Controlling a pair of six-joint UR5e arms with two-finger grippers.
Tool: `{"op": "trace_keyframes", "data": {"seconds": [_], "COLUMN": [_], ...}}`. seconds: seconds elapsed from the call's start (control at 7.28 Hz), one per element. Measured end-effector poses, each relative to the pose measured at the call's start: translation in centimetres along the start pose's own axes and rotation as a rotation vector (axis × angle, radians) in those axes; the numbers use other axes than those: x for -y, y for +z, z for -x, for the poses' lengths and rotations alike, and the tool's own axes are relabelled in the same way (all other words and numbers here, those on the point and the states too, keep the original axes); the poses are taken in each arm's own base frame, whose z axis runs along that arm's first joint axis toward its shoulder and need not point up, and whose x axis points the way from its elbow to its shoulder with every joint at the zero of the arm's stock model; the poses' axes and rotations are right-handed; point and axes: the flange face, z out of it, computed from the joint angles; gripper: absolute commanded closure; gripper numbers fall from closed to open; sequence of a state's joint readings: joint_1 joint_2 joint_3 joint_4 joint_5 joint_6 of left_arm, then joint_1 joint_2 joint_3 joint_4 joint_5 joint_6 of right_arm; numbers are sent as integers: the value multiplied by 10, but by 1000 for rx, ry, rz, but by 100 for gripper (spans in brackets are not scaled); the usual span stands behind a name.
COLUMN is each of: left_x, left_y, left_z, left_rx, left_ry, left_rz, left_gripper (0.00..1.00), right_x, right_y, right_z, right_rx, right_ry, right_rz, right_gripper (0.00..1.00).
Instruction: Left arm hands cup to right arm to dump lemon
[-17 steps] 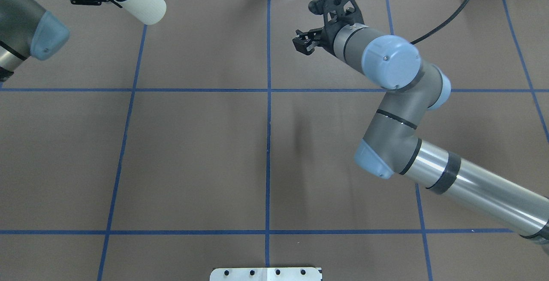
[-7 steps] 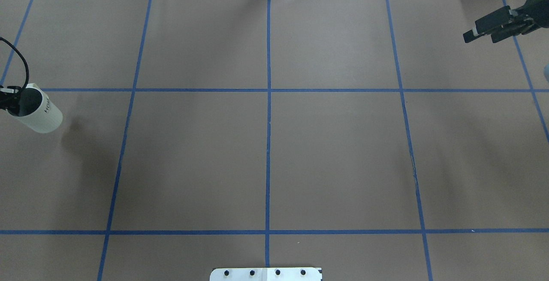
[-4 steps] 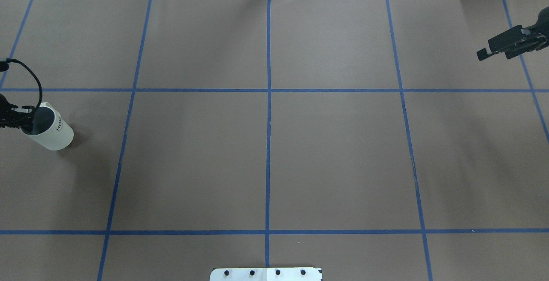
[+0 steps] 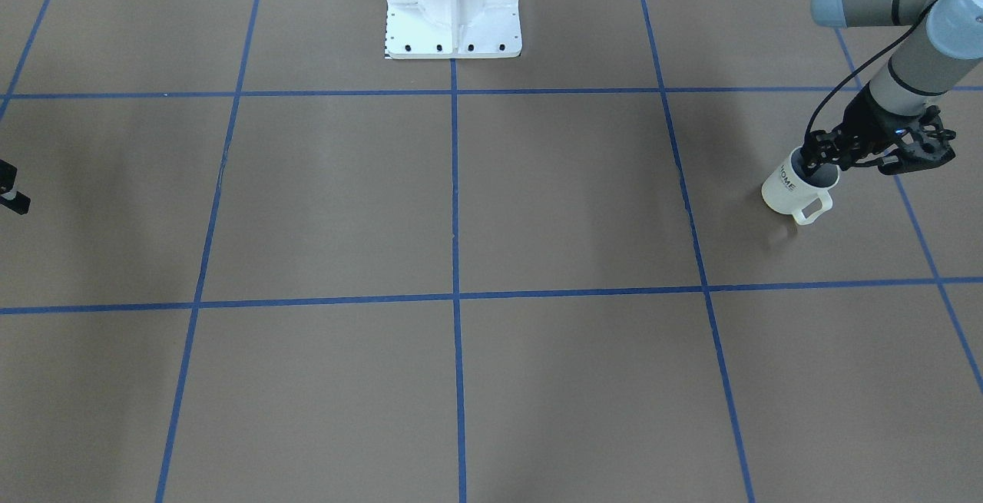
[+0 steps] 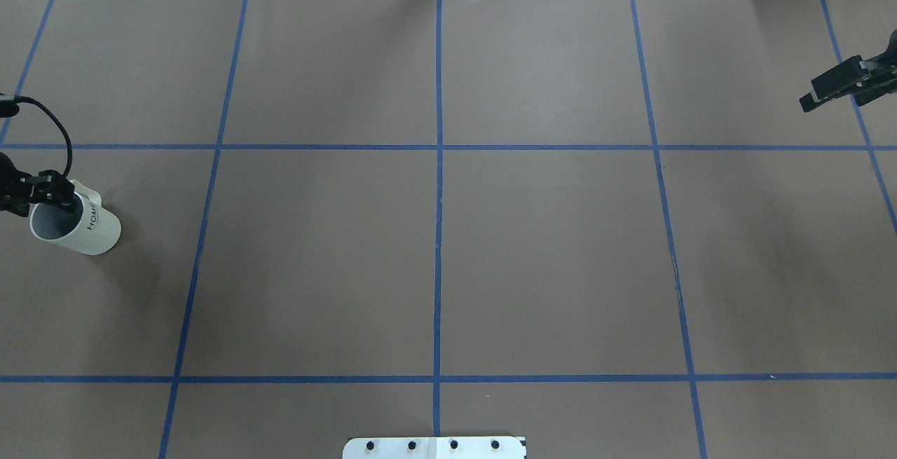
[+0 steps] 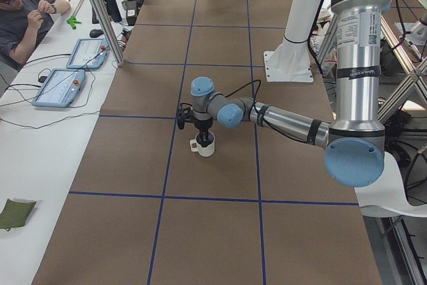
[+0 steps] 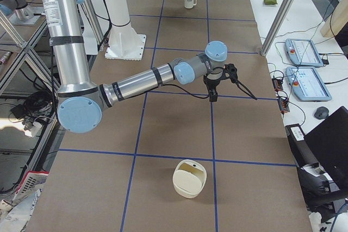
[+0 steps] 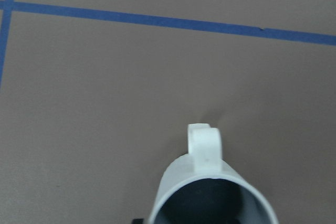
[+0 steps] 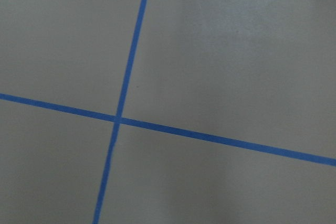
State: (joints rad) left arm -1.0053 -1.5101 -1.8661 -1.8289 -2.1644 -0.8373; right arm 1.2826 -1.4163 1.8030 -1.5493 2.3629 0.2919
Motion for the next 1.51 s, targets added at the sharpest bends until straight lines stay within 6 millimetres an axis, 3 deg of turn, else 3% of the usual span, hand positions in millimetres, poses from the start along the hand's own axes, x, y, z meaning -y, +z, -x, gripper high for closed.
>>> {"op": "trace_keyframes", "data": {"seconds": [0.27,0.55,0.69,0.82,0.96,1.1,1.24,1.51], "left_x": [17,57,76,92,105,113,114,104], "left_y": [-20,-64,-90,-110,-119,-119,-114,-88], "left_z": [5,22,47,89,144,195,226,271], "left_rx": [8,47,65,79,66,17,-27,-39], "left_ry": [55,159,231,311,382,416,427,414], "left_rz": [14,1,-15,-30,-27,-29,-48,-53], "left_gripper": [0,0,0,0,0,0,0,0], "right_x": [6,-18,-27,-28,-26,-27,-31,-47], "right_y": [-16,-21,-18,-14,-11,-10,-9,-17], "right_z": [-27,-74,-88,-94,-98,-108,-125,-166], "right_rx": [-81,-84,-80,-79,-77,-76,-73,-42], "right_ry": [-98,-121,-107,-93,-86,-71,-39,42], "right_rz": [81,121,132,138,138,134,133,118], "right_gripper": [0,0,0,0,0,0,0,0]}}
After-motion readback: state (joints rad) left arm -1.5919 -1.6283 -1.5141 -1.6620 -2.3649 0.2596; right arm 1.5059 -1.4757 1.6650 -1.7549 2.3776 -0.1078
